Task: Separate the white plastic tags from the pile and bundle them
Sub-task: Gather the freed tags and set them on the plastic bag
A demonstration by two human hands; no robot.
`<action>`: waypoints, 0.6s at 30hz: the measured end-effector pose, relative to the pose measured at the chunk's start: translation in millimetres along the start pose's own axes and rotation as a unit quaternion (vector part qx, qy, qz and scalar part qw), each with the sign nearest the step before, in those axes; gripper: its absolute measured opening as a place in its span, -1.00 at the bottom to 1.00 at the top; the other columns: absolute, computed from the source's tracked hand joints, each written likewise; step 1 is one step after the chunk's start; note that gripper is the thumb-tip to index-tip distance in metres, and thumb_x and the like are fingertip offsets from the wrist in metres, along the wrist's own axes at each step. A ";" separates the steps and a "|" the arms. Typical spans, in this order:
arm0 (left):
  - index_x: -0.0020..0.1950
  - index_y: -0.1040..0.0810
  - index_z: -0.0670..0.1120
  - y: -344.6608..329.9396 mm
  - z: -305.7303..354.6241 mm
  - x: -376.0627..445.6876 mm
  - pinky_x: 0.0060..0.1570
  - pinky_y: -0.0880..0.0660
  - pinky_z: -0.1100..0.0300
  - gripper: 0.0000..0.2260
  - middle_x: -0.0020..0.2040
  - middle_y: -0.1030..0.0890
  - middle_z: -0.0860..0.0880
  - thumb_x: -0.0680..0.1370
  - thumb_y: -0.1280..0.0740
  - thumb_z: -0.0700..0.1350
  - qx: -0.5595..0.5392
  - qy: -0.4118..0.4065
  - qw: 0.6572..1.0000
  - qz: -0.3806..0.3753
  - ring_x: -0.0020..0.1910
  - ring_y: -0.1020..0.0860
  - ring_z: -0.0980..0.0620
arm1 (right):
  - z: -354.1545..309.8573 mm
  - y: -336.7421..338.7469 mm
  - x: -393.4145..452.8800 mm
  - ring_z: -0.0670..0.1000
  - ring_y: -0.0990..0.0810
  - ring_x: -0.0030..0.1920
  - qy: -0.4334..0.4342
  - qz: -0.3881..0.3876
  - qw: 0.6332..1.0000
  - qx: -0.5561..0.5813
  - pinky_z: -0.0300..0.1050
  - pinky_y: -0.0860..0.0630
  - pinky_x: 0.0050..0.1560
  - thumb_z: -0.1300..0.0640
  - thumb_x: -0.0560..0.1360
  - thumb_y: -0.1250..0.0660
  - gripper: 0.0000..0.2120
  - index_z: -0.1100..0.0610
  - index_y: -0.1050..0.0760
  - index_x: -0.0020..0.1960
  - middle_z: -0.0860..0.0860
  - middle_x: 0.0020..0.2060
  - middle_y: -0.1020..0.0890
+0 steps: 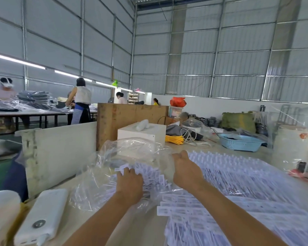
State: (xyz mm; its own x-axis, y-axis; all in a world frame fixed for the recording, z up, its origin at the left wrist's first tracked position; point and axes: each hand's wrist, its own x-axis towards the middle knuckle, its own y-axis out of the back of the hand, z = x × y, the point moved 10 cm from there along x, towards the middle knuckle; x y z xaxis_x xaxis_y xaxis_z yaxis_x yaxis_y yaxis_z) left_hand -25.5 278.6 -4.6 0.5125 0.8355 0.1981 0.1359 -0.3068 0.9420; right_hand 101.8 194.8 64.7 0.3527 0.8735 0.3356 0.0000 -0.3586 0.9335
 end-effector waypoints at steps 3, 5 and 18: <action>0.32 -0.40 -0.09 37.2 -2.9 -18.1 0.28 -0.25 -0.08 -0.65 0.31 -0.35 -0.13 0.54 -0.18 -0.10 0.013 0.037 0.998 0.044 0.33 -0.29 -0.14 | 2.1 -7.7 -13.1 0.06 -0.56 -0.01 0.033 -0.073 0.994 0.075 -0.17 -0.49 -0.03 0.25 0.47 -0.33 -0.54 -0.04 -0.43 0.32 0.08 0.37 -0.18; 0.21 -0.49 -0.05 73.1 -1.5 -33.0 0.19 -0.29 0.01 -0.73 0.21 -0.41 -0.08 0.53 -0.18 -0.09 0.005 0.046 0.994 0.099 0.24 -0.34 -0.09 | 5.7 11.4 -25.3 -0.08 -0.55 -0.10 0.069 -0.063 0.980 0.176 -0.27 -0.47 0.02 0.17 0.50 -0.36 -0.70 0.01 -0.55 0.22 0.04 0.21 -0.38; 0.23 -0.47 -0.04 118.0 190.5 -130.1 0.12 -0.39 0.16 -0.62 0.13 -0.46 -0.01 0.53 -0.28 0.18 -0.240 -0.376 0.895 0.011 0.15 -0.41 0.00 | 252.2 78.1 -179.7 0.09 -0.45 0.28 -0.199 -0.014 0.979 0.025 -0.08 -0.33 0.27 -0.20 0.51 -0.24 -0.52 0.09 -0.50 0.28 0.09 0.28 -0.50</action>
State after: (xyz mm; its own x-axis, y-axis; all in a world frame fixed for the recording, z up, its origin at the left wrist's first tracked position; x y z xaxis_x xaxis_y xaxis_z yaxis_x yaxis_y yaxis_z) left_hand 85.3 46.8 29.2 0.9610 0.2327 0.1494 -0.1681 0.0626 0.9838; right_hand 274.5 -73.2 45.4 0.6895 0.6887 0.2244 0.0567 -0.3602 0.9312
